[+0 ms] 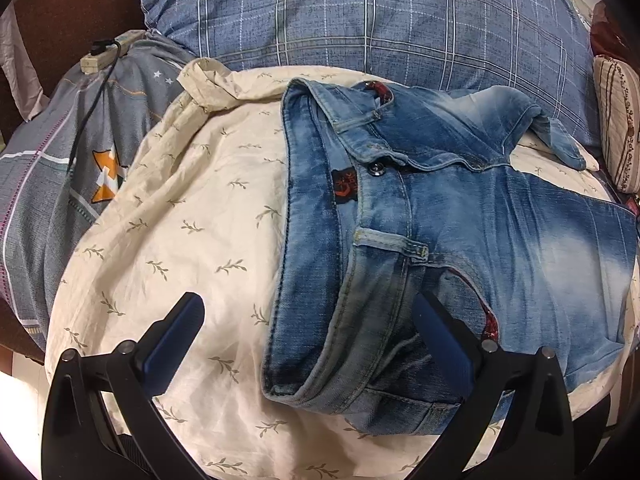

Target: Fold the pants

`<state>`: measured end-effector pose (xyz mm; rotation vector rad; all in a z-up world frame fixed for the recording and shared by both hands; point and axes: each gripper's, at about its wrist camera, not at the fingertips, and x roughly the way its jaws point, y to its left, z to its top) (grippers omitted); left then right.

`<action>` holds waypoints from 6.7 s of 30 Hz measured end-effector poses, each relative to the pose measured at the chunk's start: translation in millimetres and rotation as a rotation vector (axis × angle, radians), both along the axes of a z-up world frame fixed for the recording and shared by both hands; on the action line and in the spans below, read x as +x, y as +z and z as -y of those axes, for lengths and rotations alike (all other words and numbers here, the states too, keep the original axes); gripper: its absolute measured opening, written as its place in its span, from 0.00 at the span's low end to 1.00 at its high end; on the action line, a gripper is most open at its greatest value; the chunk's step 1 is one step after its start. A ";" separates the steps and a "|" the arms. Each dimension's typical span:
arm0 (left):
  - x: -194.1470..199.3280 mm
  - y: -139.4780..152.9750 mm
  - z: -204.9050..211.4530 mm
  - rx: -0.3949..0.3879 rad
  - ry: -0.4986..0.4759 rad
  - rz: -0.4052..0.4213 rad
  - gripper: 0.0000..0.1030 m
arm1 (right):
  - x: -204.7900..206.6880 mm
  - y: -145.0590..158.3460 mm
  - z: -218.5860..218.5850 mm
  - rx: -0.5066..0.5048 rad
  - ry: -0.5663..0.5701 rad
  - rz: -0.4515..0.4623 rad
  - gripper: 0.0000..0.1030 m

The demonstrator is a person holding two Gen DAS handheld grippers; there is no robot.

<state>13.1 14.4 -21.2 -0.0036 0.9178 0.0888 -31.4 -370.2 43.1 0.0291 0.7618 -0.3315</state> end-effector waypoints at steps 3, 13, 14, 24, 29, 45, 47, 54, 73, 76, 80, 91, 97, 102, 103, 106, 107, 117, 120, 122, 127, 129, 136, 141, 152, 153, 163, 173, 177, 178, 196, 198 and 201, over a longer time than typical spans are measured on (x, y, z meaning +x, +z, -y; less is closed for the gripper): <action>-2.0 3.5 -0.7 0.015 0.017 0.031 1.00 | 1.4 -0.9 -1.1 0.000 0.000 -0.005 1.00; 2.1 1.7 -6.6 0.013 0.037 0.033 1.00 | 5.2 -3.5 -3.9 0.001 0.007 -0.017 1.00; 2.7 1.2 -6.9 0.014 0.039 0.031 1.00 | 5.5 -3.5 -4.1 0.001 0.007 -0.017 1.00; 6.4 -4.1 -6.9 0.024 0.053 0.007 1.00 | 7.0 -5.1 1.6 0.017 -0.001 -0.019 1.00; 10.4 -7.7 -7.7 0.013 0.065 -0.031 1.00 | 7.6 -6.2 4.1 0.026 -0.004 -0.024 1.00; 15.2 -15.8 -14.9 -0.122 0.036 -0.109 1.00 | 6.5 -7.8 12.6 0.046 -0.011 -0.020 1.00; 16.5 -18.4 -15.5 -0.133 0.028 -0.127 1.00 | 6.5 -7.6 14.2 0.048 -0.009 -0.019 1.00; 22.9 7.4 -49.6 -0.152 0.082 -0.067 1.00 | 2.3 0.1 41.3 0.103 -0.022 0.002 1.00; 35.0 14.0 -42.0 -0.172 0.047 -0.096 1.00 | 11.4 -27.1 67.7 0.366 0.024 -0.059 1.00; 41.2 7.5 -38.4 -0.267 -0.009 -0.172 1.00 | 16.8 -35.6 73.4 0.453 0.039 -0.077 1.00; 46.6 -1.1 -28.5 -0.297 -0.048 -0.238 1.00 | 26.9 -48.7 67.5 0.542 0.084 -0.103 1.00; 40.9 -27.6 10.6 -0.312 -0.192 -0.355 1.00 | 40.1 -65.4 2.5 0.616 0.350 -0.170 0.71; 45.3 -7.8 19.2 -0.330 -0.229 -0.301 0.55 | 34.9 -31.8 39.5 0.675 0.296 -0.079 0.11; 51.7 -6.7 23.9 -0.287 -0.205 -0.270 0.51 | 9.8 55.8 -7.5 -0.020 0.286 0.140 0.16; 52.4 -13.2 23.5 -0.282 -0.195 -0.290 0.51 | 17.6 49.8 1.2 0.077 0.327 0.064 0.22; 50.2 -24.7 15.1 -0.295 -0.187 -0.323 0.51 | 24.5 12.7 50.4 0.396 0.275 -0.061 0.29; 50.7 -24.4 13.9 -0.303 -0.188 -0.318 0.51 | 21.1 4.4 65.5 0.396 0.211 -0.057 0.30; 58.2 -30.8 24.9 -0.463 -0.208 -0.381 0.82 | 32.4 -84.0 94.3 0.923 0.184 -0.111 0.36; 48.8 -26.4 43.1 -0.350 -0.265 -0.330 0.76 | 38.1 -70.8 66.5 0.925 0.324 -0.098 0.11; 47.1 -24.9 46.1 -0.328 -0.275 -0.325 0.72 | 33.4 -45.5 35.1 0.770 0.435 -0.090 0.10; 46.1 -23.9 35.9 -0.327 -0.242 -0.325 0.60 | 10.0 17.9 19.6 0.242 0.291 0.072 0.07; 45.9 -22.7 31.7 -0.318 -0.230 -0.315 0.58 | -5.0 38.4 24.6 0.013 0.186 0.153 0.07; 41.6 -19.5 21.6 -0.307 -0.217 -0.310 0.58 | 3.8 -4.4 109.3 0.349 0.056 -0.060 0.24; 52.3 2.3 -13.8 -0.368 -0.124 -0.240 0.60 | 17.8 -6.1 146.4 0.494 -0.027 0.033 0.58; 70.6 -19.5 24.4 -0.311 -0.124 -0.312 0.70 | 20.8 -17.2 190.7 0.639 -0.167 0.171 0.02; 70.5 -24.0 24.9 -0.295 -0.125 -0.319 0.70 | 11.8 -23.9 197.6 0.636 -0.210 0.159 0.02; 58.3 -14.2 5.9 -0.274 -0.164 -0.316 0.70 | -31.3 -42.3 231.1 0.683 -0.386 0.149 0.22; 149.6 21.2 -26.9 -0.404 0.005 -0.251 0.80 | 144.1 0.7 157.5 0.662 0.051 0.078 0.67; 177.7 -12.9 -10.9 -0.458 0.038 -0.342 0.79 | 217.3 -31.0 131.4 0.678 0.066 -0.036 0.68; 180.7 -17.1 -9.0 -0.467 0.046 -0.351 0.79 | 233.3 -39.0 121.7 0.664 0.081 -0.062 0.67; 188.8 5.2 -45.4 -0.469 0.087 -0.308 0.58 | 242.9 -20.3 166.2 0.495 0.071 -0.073 0.25; 188.0 23.3 -65.6 -0.499 0.125 -0.256 0.58 | 243.6 -0.7 176.0 0.481 0.055 -0.019 0.38; 198.8 43.6 -81.4 -0.526 0.161 -0.217 0.76 | 256.8 12.3 183.2 0.478 0.043 -0.003 0.52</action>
